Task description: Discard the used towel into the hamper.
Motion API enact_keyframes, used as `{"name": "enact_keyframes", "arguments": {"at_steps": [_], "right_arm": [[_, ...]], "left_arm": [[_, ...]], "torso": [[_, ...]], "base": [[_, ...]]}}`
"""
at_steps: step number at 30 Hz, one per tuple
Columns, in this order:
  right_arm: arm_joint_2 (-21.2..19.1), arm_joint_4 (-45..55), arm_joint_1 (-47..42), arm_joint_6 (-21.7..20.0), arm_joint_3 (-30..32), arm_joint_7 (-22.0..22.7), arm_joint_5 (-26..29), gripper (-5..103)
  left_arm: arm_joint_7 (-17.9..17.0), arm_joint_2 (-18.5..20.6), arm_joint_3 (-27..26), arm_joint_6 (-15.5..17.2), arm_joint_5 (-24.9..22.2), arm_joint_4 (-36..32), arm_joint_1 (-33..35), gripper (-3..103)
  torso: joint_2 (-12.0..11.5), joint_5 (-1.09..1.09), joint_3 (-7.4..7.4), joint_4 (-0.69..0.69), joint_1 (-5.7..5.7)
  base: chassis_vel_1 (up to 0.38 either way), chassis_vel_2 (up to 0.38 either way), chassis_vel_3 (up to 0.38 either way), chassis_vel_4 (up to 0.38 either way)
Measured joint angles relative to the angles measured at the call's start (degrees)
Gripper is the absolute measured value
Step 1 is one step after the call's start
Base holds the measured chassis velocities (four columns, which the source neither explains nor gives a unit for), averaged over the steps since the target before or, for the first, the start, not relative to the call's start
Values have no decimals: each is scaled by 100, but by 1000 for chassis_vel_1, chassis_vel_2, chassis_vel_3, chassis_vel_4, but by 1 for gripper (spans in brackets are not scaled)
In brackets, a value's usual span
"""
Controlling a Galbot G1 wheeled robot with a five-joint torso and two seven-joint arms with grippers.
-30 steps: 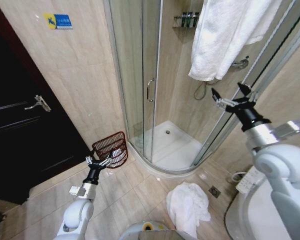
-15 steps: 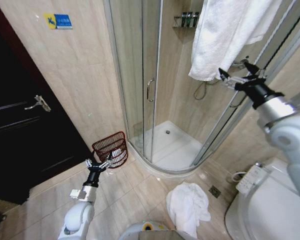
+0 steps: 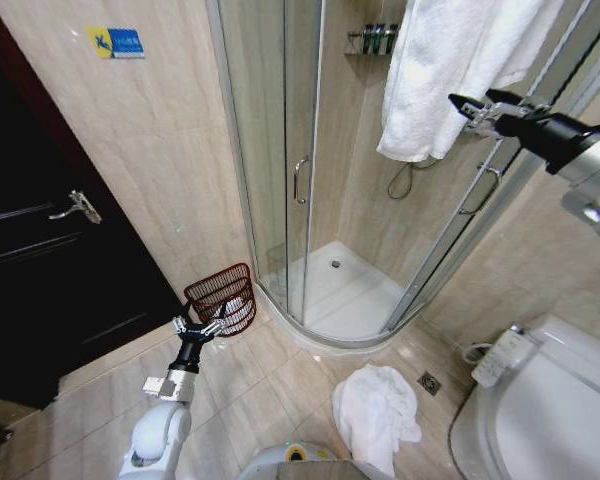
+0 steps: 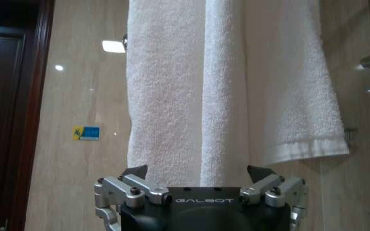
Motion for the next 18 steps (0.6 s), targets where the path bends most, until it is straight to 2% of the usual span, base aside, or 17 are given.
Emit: {"name": "enact_keyframes", "arguments": {"at_steps": [4,7,11,12,13,15,17,18], "right_arm": [[-285,-85,-75,22,-35,3,69,100],[-758,-231,-536,211,192,-44,240,100],[-896,-241,-750,272,362,-4,305,100],[-806,-133,-815,273,413,175,259,100],[-806,-133,-815,273,413,175,259,100],[-547,105,-968,271,497,519,50,100],[-221,415,-1328,288,711,758,-395,100],[-20,593,-1588,306,839,815,-794,100]], "left_arm": [[6,11,27,-1,-1,14,-37,100],[10,35,29,-24,-49,15,-29,100],[3,45,12,-48,-128,15,-20,100],[-6,49,-2,-53,-165,15,-21,100],[-6,49,-2,-53,-165,15,-21,100],[-12,63,-13,-58,-209,15,-28,100],[-14,101,-23,-61,-252,15,-42,100],[-14,123,-31,-61,-268,15,-58,100]], "torso": [[0,-4,0,0,0],[0,0,0,-1,0],[0,-4,0,-2,0],[0,-3,0,-1,0],[0,-3,0,-1,0],[0,-1,0,0,0],[0,0,0,1,0],[0,-1,0,0,0]], "base": [[0,0,0,0],[0,0,0,0],[0,0,0,0],[0,0,0,0],[0,0,0,0],[0,0,0,0],[0,0,0,0],[0,0,0,0]]}}
